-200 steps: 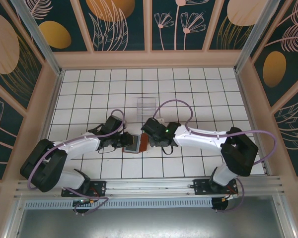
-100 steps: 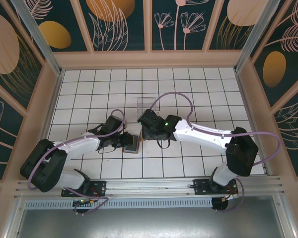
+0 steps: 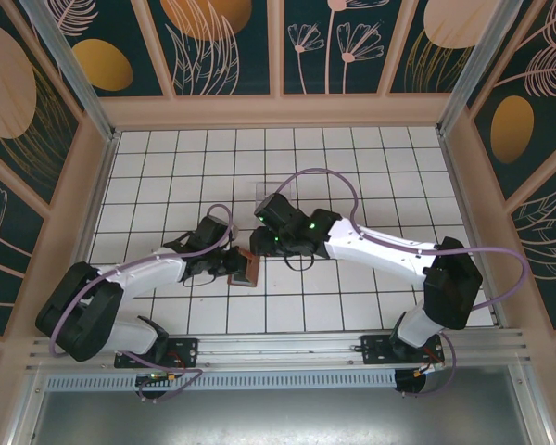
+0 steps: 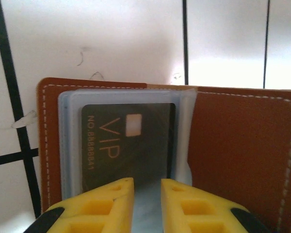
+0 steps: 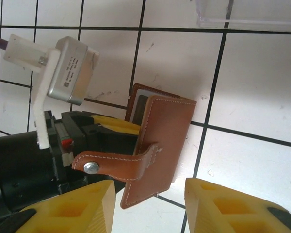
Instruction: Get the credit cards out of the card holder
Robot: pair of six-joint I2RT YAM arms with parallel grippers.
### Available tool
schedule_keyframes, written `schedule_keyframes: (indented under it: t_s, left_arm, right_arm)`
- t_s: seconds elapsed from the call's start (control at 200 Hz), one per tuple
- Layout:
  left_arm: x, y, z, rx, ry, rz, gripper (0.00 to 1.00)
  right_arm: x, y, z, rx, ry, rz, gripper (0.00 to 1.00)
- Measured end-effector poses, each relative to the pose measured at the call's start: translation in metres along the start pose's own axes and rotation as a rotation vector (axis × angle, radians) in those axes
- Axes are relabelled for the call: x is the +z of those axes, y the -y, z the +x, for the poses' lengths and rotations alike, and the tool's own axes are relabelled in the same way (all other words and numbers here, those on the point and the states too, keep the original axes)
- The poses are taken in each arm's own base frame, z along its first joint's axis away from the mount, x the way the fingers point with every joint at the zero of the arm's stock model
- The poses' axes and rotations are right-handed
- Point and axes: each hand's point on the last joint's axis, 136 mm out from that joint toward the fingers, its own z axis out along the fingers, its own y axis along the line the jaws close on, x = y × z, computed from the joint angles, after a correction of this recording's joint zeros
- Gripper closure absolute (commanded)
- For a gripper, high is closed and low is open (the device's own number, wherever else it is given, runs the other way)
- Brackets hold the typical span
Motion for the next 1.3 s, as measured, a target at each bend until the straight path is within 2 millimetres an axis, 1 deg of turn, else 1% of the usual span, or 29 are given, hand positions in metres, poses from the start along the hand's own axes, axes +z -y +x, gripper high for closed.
schedule_keyframes:
  t_s: [0.12, 0.205, 0.275, 0.355, 0.435, 0.58, 0.726, 0.931, 0.986, 1.051, 1.176, 1.301]
  left_arm:
    - [-0.003, 0.017, -0.003, 0.032, 0.001, 0.027, 0.76]
    - [-0.004, 0.032, -0.004, 0.061, -0.001, 0.054, 0.76]
    - [0.0, 0.042, -0.002, 0.08, -0.016, 0.067, 0.76]
    - [0.007, 0.045, 0.002, 0.092, -0.037, 0.066, 0.76]
    - [0.016, 0.044, 0.007, 0.096, -0.061, 0.055, 0.75]
    - [0.028, 0.038, 0.017, 0.094, -0.106, 0.036, 0.72]
    - [0.035, 0.037, 0.021, 0.096, -0.12, 0.037, 0.72]
    - [0.038, 0.039, 0.02, 0.099, -0.121, 0.049, 0.72]
    - [0.038, 0.039, 0.02, 0.1, -0.121, 0.05, 0.72]
    - [0.038, 0.04, 0.02, 0.1, -0.12, 0.051, 0.72]
    - [0.038, 0.039, 0.02, 0.1, -0.12, 0.05, 0.72]
    - [0.038, 0.039, 0.02, 0.098, -0.118, 0.048, 0.74]
  right_arm:
    - [-0.003, 0.009, -0.008, 0.024, 0.021, 0.013, 0.55]
    - [-0.01, 0.016, -0.013, 0.046, 0.039, 0.013, 0.55]
    - [-0.017, 0.021, -0.015, 0.064, 0.053, 0.006, 0.55]
    - [-0.023, 0.023, -0.016, 0.081, 0.065, -0.009, 0.56]
    - [-0.023, 0.024, -0.013, 0.093, 0.061, -0.031, 0.58]
    - [-0.013, 0.028, -0.002, 0.121, 0.028, -0.062, 0.61]
    - [-0.002, 0.037, 0.007, 0.164, -0.002, -0.087, 0.62]
    - [0.014, 0.054, 0.022, 0.231, -0.051, -0.116, 0.64]
    - [0.017, 0.055, 0.025, 0.242, -0.065, -0.131, 0.65]
    - [0.022, 0.055, 0.029, 0.254, -0.082, -0.152, 0.68]
    - [0.036, 0.054, 0.036, 0.275, -0.121, -0.178, 0.72]
    - [0.05, 0.06, 0.045, 0.295, -0.155, -0.176, 0.74]
